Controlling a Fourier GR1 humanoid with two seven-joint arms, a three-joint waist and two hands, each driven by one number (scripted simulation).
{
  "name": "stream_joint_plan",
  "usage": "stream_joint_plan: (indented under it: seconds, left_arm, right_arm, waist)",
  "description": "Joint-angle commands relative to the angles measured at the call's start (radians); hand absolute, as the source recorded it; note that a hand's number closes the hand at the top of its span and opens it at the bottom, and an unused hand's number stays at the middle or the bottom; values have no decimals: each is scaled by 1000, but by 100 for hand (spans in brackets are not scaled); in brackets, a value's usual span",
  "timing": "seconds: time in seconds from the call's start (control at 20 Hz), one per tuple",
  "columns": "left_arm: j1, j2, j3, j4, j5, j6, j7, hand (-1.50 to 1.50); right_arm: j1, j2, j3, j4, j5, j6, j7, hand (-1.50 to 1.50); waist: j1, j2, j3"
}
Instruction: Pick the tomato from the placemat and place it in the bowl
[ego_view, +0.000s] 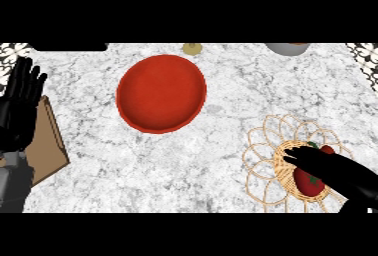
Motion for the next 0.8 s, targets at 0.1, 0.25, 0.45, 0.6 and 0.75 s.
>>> stream_joint_plan:
  seconds: [0.1, 0.25, 0.45, 0.6, 0.75]
  left_arm:
    - [-10, 0, 29, -9, 0, -30, 13, 0]
    - [30, -24, 17, 19, -28, -26, -72, 0]
    - [2, 1, 44, 43, -17, -45, -25, 0]
    - [-7, -1, 41, -48, -3, -34, 64, 0]
    - [9, 1, 48, -5, -1, -64, 8, 0]
  right_arm:
    - [-52, 42, 7, 104, 78, -39, 2, -150]
    - [-75, 72, 3, 126, 42, -109, -69, 150]
    - [-36, 62, -30, 78, 30, -135, -109, 150]
    - [-38, 56, -41, 129, 57, -201, -153, 150]
    - [-155, 84, -77, 201, 68, -134, -51, 150]
  waist:
    - [1, 0, 0]
    - [3, 0, 0]
    - [-3, -1, 0]
    - [0, -1, 0]
    - [9, 0, 0]
